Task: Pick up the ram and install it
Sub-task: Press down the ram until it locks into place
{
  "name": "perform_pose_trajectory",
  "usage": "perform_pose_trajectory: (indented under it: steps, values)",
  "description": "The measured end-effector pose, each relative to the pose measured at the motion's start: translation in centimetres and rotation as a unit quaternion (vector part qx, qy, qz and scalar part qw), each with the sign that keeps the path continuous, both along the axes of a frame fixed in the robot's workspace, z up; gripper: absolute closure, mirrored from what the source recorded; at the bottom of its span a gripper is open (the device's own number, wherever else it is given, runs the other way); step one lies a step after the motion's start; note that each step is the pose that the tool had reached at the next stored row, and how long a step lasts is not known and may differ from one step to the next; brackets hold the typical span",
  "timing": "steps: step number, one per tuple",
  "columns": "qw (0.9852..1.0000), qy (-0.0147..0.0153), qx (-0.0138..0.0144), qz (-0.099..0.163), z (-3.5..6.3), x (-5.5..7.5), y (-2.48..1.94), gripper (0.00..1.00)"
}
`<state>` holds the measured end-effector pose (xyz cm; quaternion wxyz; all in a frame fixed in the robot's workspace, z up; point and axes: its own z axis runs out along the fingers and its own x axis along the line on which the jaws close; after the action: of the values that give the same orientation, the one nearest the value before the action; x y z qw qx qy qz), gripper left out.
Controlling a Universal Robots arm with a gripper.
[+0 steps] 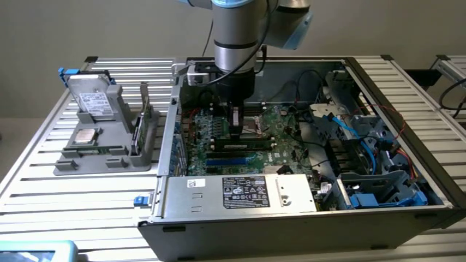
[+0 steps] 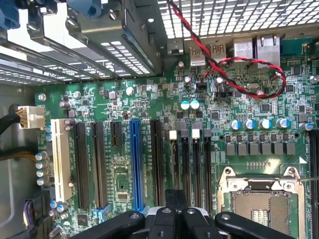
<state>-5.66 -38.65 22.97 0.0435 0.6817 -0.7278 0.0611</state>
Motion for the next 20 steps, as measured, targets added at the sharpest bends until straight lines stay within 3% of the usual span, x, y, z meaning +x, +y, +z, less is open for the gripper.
perform_pose_trajectory:
  steps: [14,16,20]
  values:
    - [1.0,-0.0011,0.0001,0.0,-0.73,-0.1,0.14,0.89]
    - [1.0,-0.0021,0.0013,0.0,-0.48,-0.1,0.17,0.89]
    - [1.0,-0.0014,0.0004,0.0,0.39,0.4,0.15,0.89]
